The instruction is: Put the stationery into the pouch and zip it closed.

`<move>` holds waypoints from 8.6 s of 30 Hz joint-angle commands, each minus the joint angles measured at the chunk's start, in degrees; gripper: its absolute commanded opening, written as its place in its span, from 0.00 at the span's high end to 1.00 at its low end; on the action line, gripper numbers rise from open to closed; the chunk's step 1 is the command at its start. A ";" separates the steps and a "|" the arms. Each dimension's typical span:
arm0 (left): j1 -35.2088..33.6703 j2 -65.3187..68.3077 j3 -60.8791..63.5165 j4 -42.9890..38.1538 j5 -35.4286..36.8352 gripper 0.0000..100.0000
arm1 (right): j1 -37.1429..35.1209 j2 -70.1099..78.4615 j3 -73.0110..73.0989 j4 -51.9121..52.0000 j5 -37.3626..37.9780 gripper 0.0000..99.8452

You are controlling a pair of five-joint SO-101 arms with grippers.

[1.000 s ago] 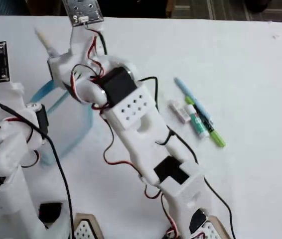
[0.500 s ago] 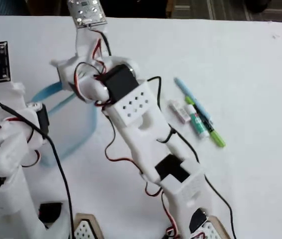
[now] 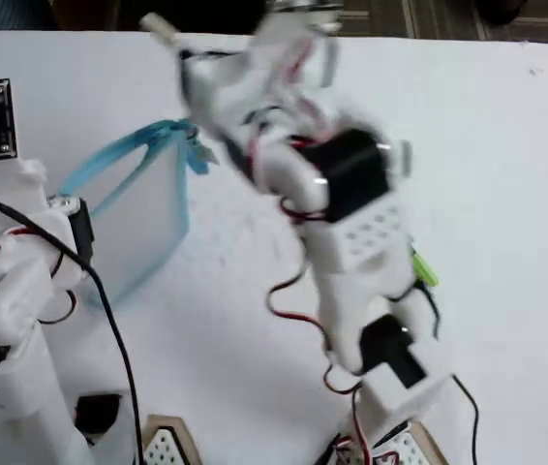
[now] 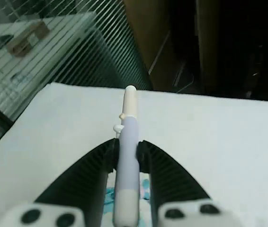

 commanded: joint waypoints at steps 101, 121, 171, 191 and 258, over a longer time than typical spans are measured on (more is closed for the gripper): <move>0.48 -0.66 -0.70 -1.05 -0.18 0.98 | 2.42 42.42 25.23 8.31 26.11 0.97; 0.57 -0.84 -0.70 -1.05 0.09 0.98 | 6.46 -15.96 25.32 -10.68 3.52 0.98; 0.48 -0.66 -0.62 -1.67 -0.09 0.98 | 8.04 -18.15 41.58 -14.99 18.20 0.74; 0.57 -0.57 -0.26 -1.85 -0.18 0.98 | 19.38 29.93 43.52 -14.37 47.21 0.74; 0.57 -0.57 -0.44 -1.85 -0.18 0.98 | -20.88 -29.32 74.64 -66.59 9.85 0.98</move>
